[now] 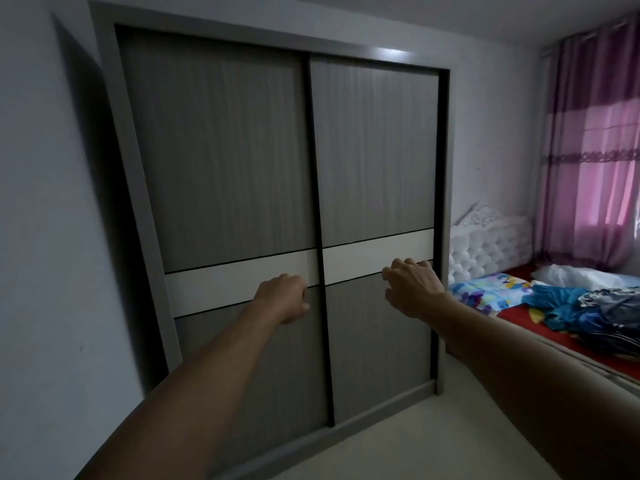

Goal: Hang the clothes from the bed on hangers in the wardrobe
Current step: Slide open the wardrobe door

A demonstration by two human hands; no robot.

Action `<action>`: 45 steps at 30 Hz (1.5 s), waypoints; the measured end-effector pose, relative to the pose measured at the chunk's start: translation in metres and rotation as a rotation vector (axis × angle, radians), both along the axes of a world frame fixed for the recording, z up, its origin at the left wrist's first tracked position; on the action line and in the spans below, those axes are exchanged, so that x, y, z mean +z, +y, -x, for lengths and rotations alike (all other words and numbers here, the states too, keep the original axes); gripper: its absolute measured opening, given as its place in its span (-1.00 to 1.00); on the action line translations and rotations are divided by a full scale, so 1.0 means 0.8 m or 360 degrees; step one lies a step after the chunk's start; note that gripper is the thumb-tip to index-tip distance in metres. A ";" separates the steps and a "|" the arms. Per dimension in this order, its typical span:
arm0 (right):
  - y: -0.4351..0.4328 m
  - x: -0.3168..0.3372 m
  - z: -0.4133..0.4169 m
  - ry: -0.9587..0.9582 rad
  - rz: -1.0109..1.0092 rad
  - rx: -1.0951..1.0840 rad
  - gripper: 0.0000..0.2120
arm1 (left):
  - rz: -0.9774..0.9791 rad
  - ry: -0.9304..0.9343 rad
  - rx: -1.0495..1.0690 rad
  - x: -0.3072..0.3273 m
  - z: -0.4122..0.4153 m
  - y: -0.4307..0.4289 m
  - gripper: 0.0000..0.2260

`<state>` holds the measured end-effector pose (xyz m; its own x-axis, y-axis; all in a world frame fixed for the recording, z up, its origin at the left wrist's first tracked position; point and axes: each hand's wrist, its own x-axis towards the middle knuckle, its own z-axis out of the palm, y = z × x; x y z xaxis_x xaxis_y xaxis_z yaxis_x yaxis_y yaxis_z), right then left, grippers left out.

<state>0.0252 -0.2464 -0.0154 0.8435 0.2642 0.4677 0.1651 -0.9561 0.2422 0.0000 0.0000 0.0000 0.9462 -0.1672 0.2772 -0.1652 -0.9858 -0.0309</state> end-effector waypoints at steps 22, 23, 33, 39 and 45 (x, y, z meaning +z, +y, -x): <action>0.024 -0.096 -0.217 0.0175 -0.0063 0.0031 -0.73 | 0.0041 0.0161 0.0040 -0.094 -0.204 0.028 -0.75; 0.027 -0.099 -0.238 0.0181 -0.0073 0.0020 -0.73 | 0.0029 0.0162 0.0028 -0.095 -0.225 0.033 -0.75; 0.046 -0.111 -0.406 0.0263 -0.0147 -0.0056 -0.68 | -0.0017 0.0162 -0.0054 -0.104 -0.416 0.060 -0.76; 0.020 -0.124 -0.513 0.0273 -0.0160 -0.0086 -0.67 | -0.0004 0.0196 -0.0085 -0.132 -0.525 0.037 -0.78; -0.011 -0.141 -0.665 0.0243 -0.0196 0.0020 -0.68 | 0.0055 0.0177 -0.0040 -0.158 -0.658 0.003 -0.78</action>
<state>0.5574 -0.2549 -0.1281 0.9043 0.2236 0.3637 0.2029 -0.9746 0.0948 0.5268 0.0021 -0.1264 0.9670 -0.1835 0.1768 -0.1904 -0.9814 0.0228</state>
